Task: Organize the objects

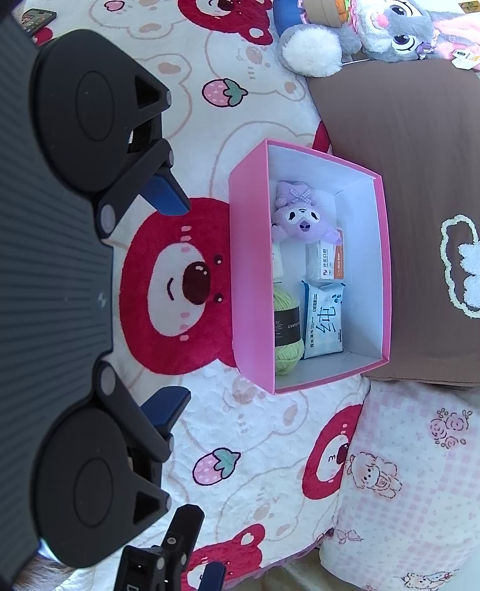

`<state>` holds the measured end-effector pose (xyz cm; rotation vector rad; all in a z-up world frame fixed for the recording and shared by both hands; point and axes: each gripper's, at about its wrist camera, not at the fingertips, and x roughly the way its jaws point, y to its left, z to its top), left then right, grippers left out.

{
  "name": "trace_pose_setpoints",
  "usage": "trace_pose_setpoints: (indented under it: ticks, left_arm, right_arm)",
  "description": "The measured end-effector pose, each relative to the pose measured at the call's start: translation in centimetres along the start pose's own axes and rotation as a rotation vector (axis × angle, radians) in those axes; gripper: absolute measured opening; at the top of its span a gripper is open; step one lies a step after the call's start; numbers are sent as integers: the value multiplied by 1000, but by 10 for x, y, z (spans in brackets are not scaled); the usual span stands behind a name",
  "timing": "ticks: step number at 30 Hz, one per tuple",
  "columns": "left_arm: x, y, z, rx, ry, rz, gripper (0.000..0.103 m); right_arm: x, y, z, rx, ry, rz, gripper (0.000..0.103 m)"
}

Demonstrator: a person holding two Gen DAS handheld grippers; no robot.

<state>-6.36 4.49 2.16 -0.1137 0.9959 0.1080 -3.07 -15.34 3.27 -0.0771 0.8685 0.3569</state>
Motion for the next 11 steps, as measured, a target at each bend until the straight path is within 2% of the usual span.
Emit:
trace_pose_setpoints:
  ticks: [11]
  left_arm:
    - [-3, 0, -5, -4, 2, 9, 100]
  right_arm:
    - [-2, 0, 0, -1, -5, -13, 95]
